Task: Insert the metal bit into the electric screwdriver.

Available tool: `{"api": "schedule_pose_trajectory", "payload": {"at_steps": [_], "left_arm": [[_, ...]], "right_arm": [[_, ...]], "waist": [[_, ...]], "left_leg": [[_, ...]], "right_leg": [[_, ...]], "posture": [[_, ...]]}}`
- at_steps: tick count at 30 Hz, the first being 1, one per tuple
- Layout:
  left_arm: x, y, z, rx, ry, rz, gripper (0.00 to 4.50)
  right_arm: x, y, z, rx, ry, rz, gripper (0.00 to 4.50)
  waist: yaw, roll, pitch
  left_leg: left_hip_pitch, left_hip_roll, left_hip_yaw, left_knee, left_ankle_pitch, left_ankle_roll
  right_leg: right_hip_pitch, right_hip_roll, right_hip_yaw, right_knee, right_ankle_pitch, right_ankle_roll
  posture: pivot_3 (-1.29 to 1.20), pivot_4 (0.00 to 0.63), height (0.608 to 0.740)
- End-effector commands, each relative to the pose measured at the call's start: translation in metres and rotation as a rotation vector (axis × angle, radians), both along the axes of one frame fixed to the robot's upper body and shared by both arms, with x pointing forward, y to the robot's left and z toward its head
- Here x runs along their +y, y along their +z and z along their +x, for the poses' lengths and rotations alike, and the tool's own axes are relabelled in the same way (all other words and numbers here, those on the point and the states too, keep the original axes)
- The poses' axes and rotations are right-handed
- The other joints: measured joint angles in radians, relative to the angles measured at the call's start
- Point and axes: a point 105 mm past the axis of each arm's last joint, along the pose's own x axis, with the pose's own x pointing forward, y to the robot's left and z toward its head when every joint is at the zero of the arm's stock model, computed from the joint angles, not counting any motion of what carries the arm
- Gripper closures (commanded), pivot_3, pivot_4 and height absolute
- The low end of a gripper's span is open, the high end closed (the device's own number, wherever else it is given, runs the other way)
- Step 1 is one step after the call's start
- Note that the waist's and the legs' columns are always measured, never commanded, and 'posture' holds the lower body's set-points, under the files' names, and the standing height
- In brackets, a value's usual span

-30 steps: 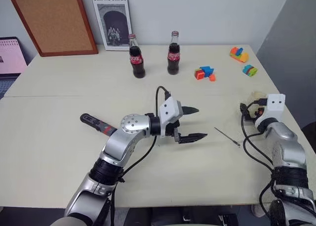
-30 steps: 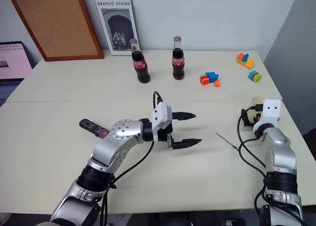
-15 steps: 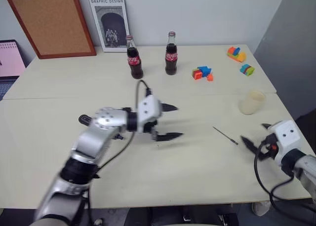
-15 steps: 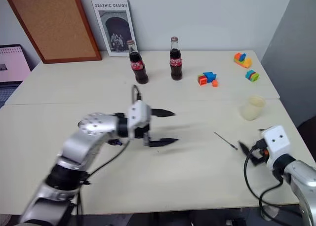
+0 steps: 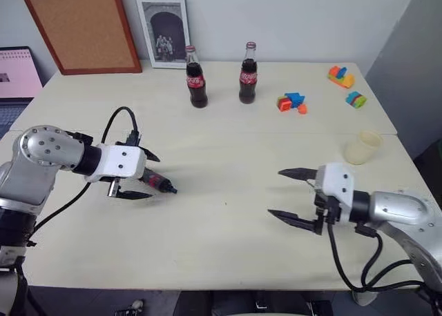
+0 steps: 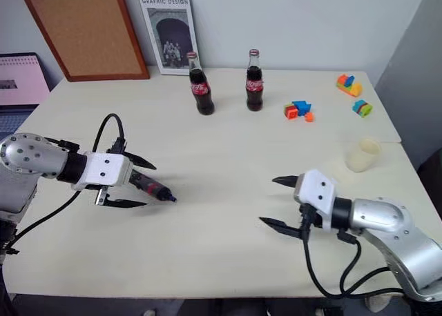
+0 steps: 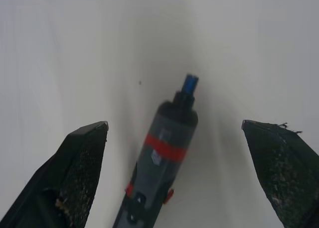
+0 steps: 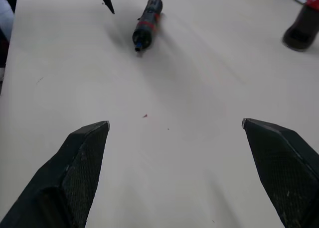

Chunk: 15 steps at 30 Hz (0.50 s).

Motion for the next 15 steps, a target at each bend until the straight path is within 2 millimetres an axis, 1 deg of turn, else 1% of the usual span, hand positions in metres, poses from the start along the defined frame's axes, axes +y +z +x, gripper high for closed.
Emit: {"api": "schedule_pose_trajectory", "payload": {"at_steps": [1,7,12,15], "left_arm": [[0.0,-0.004,0.011,-0.028,-0.04,0.076,0.0],[-0.016,-0.014,0.019,0.007,-0.093,0.071,0.0],[-0.02,-0.021,0.021,0.043,-0.135,0.126,0.0],[-0.024,-0.024,0.023,0.051,-0.152,0.147,0.0]], "right_arm": [[0.011,-0.002,-0.002,-0.027,0.014,0.03,0.01],[0.02,-0.009,-0.01,-0.003,0.011,0.065,0.01],[0.025,-0.013,-0.018,0.022,0.031,0.075,0.01],[0.027,-0.012,-0.021,0.026,0.037,0.082,0.01]], "waist": [[0.004,0.0,0.0],[0.008,-0.001,0.0],[0.007,-0.001,0.0],[0.005,-0.001,0.0]], "left_leg": [[-0.001,0.0,0.0,0.001,0.0,0.0],[-0.001,0.0,0.0,0.001,0.0,0.0],[0.001,0.0,-0.001,0.001,0.0,0.0],[0.002,0.0,-0.001,0.001,0.0,0.0]], "right_leg": [[-0.001,0.0,0.0,0.0,0.0,0.0],[-0.001,-0.001,-0.001,0.001,0.0,0.0],[0.0,0.0,-0.001,0.003,0.0,0.0],[0.0,0.002,-0.002,0.003,0.0,0.0]], "posture": [[0.0,0.15,0.74],[0.0,0.15,0.74],[0.0,0.15,0.74],[0.0,0.15,0.74]]}}
